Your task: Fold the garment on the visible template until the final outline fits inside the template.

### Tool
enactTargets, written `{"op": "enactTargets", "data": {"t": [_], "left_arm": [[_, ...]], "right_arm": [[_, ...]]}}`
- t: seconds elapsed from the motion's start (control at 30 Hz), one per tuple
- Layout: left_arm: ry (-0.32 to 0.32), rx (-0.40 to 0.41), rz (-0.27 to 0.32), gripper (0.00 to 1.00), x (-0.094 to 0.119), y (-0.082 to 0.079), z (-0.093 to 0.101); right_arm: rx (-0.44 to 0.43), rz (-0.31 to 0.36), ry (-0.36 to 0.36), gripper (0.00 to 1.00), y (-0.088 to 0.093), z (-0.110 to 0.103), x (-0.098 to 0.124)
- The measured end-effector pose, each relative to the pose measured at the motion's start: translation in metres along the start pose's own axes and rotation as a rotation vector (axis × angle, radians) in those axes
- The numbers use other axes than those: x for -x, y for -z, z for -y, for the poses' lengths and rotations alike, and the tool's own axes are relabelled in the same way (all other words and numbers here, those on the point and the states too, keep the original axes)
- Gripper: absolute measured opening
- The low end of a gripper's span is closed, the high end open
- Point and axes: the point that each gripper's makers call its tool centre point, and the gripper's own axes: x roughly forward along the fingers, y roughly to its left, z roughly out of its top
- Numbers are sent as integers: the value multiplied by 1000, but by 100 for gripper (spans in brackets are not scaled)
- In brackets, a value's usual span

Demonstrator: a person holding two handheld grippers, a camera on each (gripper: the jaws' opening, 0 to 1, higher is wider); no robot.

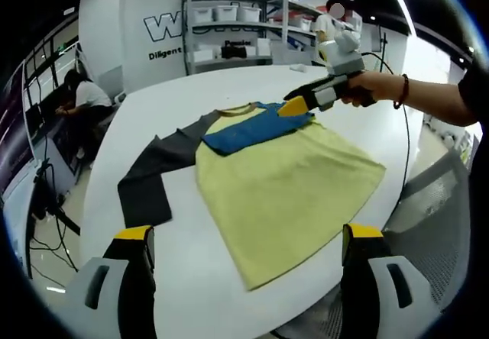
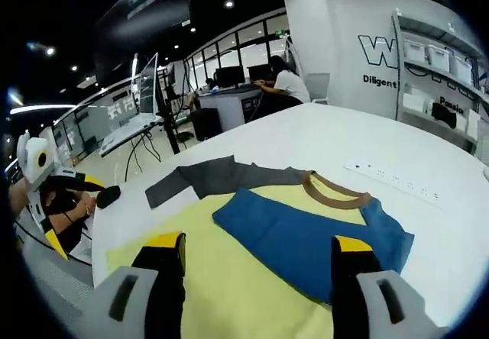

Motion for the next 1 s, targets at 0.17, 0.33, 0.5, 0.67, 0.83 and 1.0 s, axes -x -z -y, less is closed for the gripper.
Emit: {"op": "enactTargets", "data": {"t": [0.17,0.33,0.5,0.67,0.83,1.0], "left_arm": [[5,-7,2,99,-1,-2,2],[7,-8,0,99,0,-1,3],[3,-10,-5,99,0,0,2],[1,-12,-8,99,1,1,1],[2,-18,-13,99,1,0,0],[4,-22,-12,99,1,0,0]], "right_arm": [[33,-6,44,71,11,20,17],[24,-21,87,69,24,41,29],[-3,-34,126,67,40,61,39],[-28,-73,173,63,60,82,48],[-31,-94,203,53,74,94,53],[-1,-124,249,38,86,109,56]]}}
